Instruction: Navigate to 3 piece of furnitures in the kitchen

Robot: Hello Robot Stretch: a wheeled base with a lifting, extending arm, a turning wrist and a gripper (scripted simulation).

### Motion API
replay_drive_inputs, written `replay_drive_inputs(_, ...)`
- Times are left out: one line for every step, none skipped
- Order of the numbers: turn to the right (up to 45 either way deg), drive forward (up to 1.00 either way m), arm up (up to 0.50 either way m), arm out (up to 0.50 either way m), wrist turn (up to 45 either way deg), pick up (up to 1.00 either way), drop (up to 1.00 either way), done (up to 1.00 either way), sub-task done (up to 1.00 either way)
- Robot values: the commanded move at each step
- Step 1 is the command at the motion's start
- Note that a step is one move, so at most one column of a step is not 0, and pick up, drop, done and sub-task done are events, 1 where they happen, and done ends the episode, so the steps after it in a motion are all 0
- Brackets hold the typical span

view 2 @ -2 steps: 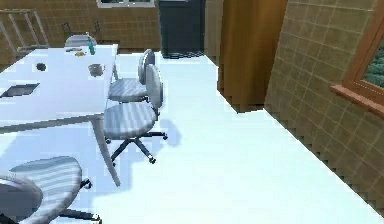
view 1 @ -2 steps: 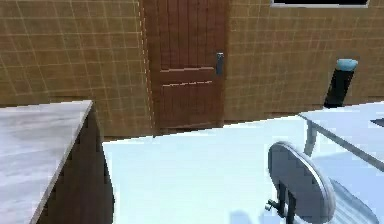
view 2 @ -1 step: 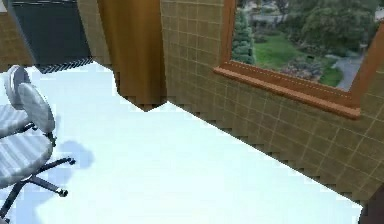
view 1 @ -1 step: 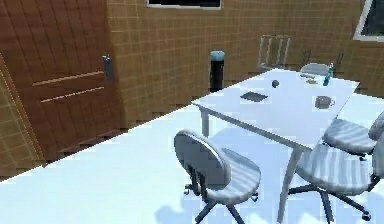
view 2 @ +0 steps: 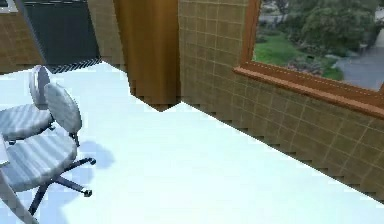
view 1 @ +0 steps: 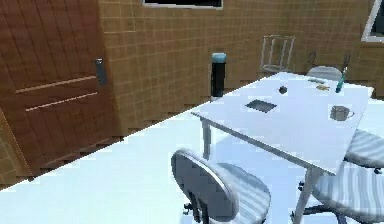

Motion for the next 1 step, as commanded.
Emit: replay_drive_inputs(45.0,0.00,0.00,0.00,0.0,0.00,0.00,0.00,0.00)
